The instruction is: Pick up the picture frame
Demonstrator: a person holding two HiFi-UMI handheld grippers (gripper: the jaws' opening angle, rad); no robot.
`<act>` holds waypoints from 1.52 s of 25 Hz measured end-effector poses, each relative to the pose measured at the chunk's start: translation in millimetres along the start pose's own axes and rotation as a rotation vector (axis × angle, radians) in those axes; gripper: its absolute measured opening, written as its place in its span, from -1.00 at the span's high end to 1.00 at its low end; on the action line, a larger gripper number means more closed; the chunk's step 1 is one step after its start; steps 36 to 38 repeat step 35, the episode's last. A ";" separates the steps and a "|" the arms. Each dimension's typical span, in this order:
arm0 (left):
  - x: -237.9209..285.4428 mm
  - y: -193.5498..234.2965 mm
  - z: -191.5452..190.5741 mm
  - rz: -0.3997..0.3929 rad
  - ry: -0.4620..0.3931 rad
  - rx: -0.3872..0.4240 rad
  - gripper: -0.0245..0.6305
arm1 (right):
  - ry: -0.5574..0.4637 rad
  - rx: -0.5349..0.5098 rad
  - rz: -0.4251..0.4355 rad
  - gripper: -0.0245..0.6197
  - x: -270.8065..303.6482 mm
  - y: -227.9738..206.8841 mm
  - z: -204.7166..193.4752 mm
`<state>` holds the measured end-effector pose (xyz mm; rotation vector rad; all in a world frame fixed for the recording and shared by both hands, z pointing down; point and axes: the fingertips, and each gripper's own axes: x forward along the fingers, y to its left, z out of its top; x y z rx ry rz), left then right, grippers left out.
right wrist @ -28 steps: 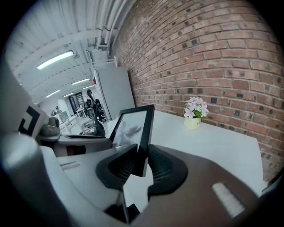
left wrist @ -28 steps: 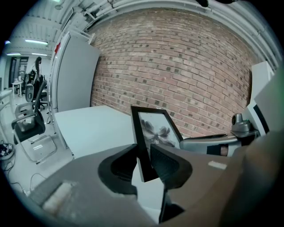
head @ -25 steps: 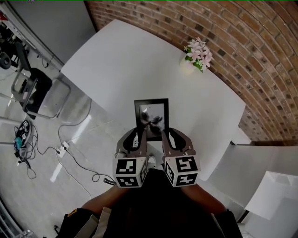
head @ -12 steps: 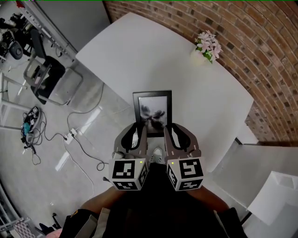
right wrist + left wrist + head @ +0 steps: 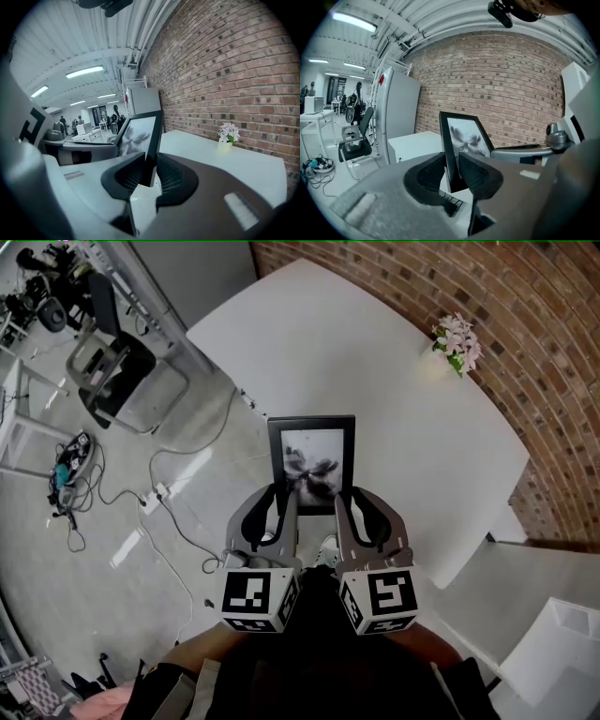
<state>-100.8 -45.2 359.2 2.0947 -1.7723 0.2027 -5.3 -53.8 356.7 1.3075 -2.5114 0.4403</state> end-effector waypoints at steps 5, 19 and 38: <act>-18.9 41.6 5.8 -0.007 -0.005 -0.004 0.66 | -0.007 -0.007 -0.007 0.69 14.7 43.4 4.7; -38.3 78.2 -2.4 -0.047 0.003 -0.020 0.66 | -0.003 -0.013 -0.062 0.70 24.5 83.7 -3.8; -50.8 76.0 -4.7 -0.074 -0.001 -0.023 0.66 | -0.005 -0.007 -0.085 0.70 12.7 91.6 -7.9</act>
